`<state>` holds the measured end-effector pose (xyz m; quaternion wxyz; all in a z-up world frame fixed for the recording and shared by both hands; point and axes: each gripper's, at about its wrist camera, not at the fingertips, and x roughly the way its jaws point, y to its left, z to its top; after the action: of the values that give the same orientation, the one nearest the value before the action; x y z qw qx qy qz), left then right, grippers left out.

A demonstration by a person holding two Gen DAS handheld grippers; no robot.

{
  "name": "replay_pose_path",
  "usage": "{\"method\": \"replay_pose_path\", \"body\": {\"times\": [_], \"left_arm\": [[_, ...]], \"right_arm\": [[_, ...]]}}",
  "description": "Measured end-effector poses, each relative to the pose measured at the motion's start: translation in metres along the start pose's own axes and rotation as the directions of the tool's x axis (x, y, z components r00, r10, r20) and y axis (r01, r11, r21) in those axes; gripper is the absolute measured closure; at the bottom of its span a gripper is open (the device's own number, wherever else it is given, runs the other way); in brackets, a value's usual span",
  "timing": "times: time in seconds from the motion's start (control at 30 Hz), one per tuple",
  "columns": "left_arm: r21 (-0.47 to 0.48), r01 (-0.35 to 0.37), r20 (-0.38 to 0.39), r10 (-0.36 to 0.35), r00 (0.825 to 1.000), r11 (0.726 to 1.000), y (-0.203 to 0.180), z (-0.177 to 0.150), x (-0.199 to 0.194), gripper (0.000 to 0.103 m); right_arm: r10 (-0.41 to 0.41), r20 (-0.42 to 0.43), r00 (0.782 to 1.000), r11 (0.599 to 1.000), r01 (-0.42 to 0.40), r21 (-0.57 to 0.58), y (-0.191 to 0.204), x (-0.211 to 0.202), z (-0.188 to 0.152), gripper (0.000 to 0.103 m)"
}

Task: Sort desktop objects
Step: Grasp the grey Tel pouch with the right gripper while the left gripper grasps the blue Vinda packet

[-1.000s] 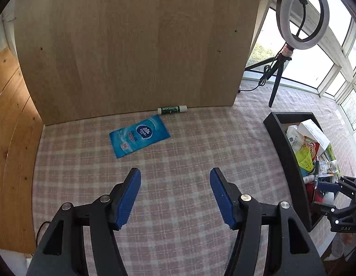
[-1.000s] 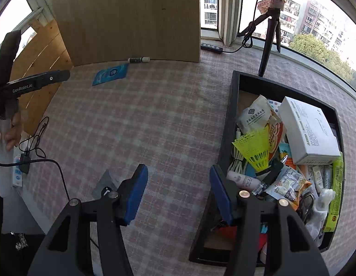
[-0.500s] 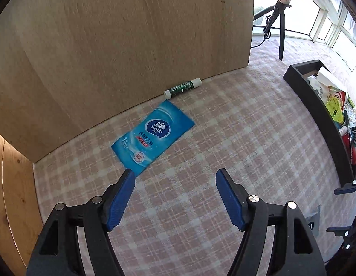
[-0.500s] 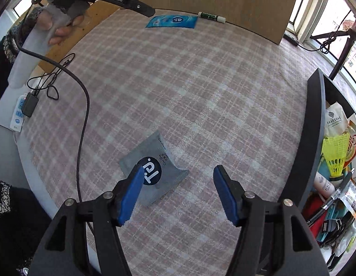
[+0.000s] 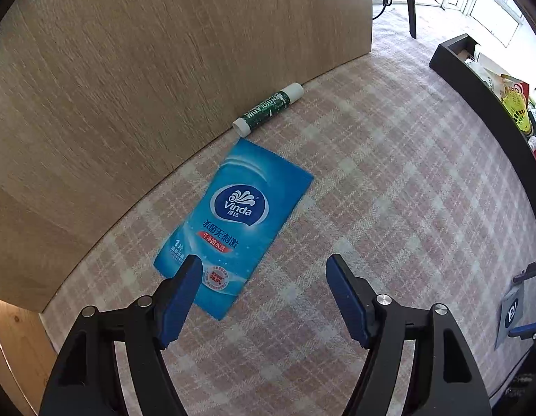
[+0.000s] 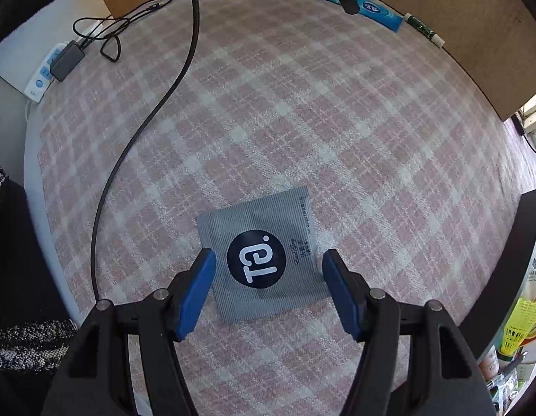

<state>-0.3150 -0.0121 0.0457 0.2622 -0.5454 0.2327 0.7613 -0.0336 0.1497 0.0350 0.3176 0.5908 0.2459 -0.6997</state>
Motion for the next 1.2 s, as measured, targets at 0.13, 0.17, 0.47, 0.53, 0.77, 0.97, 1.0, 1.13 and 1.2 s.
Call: {"method": "replay_pose_path", "body": {"times": [0.13, 0.17, 0.47, 0.53, 0.77, 0.97, 1.0, 1.13, 1.2], "left_arm": [[0.013, 0.005, 0.006, -0.006, 1.0, 1.0, 0.005, 0.009, 0.005, 0.028], [0.02, 0.001, -0.001, -0.001, 1.0, 1.0, 0.005, 0.011, 0.008, 0.028], [0.022, 0.028, -0.02, -0.028, 0.999, 0.999, 0.011, 0.024, 0.026, 0.016], [0.009, 0.053, -0.023, -0.052, 0.998, 0.999, 0.013, 0.023, 0.027, 0.016], [-0.004, 0.078, -0.008, -0.078, 0.997, 0.997, 0.004, 0.015, 0.023, 0.019], [-0.013, 0.072, -0.004, -0.072, 0.997, 0.997, -0.012, 0.007, 0.015, 0.027], [-0.021, 0.068, -0.001, -0.068, 0.998, 0.997, -0.015, 0.005, 0.014, 0.029], [-0.065, 0.053, 0.011, -0.052, 0.999, 0.996, -0.027, -0.003, 0.006, 0.043], [-0.066, 0.043, 0.019, -0.041, 0.999, 0.997, -0.036, -0.008, 0.002, 0.052]], "right_arm": [[-0.029, -0.001, 1.0, 0.998, 0.028, -0.053, 0.003, 0.007, 0.004, 0.03], [-0.034, 0.002, 0.999, 0.998, 0.034, -0.062, 0.004, 0.008, 0.005, 0.028], [-0.045, 0.016, 0.999, 0.999, 0.045, 0.003, -0.045, 0.014, 0.024, 0.015], [-0.047, 0.01, 0.999, 0.998, 0.046, 0.052, -0.061, 0.014, 0.026, 0.015], [-0.056, 0.022, 0.998, 0.992, 0.053, 0.11, -0.081, 0.013, 0.03, 0.015], [-0.08, 0.032, 0.996, 0.969, 0.071, 0.238, -0.119, 0.009, 0.037, 0.022], [-0.083, 0.034, 0.996, 0.965, 0.072, 0.253, -0.124, 0.007, 0.038, 0.03], [-0.09, 0.038, 0.995, 0.954, 0.075, 0.291, -0.136, 0.001, 0.038, 0.061], [-0.088, 0.042, 0.995, 0.945, 0.07, 0.318, -0.141, -0.001, 0.038, 0.069]]}}
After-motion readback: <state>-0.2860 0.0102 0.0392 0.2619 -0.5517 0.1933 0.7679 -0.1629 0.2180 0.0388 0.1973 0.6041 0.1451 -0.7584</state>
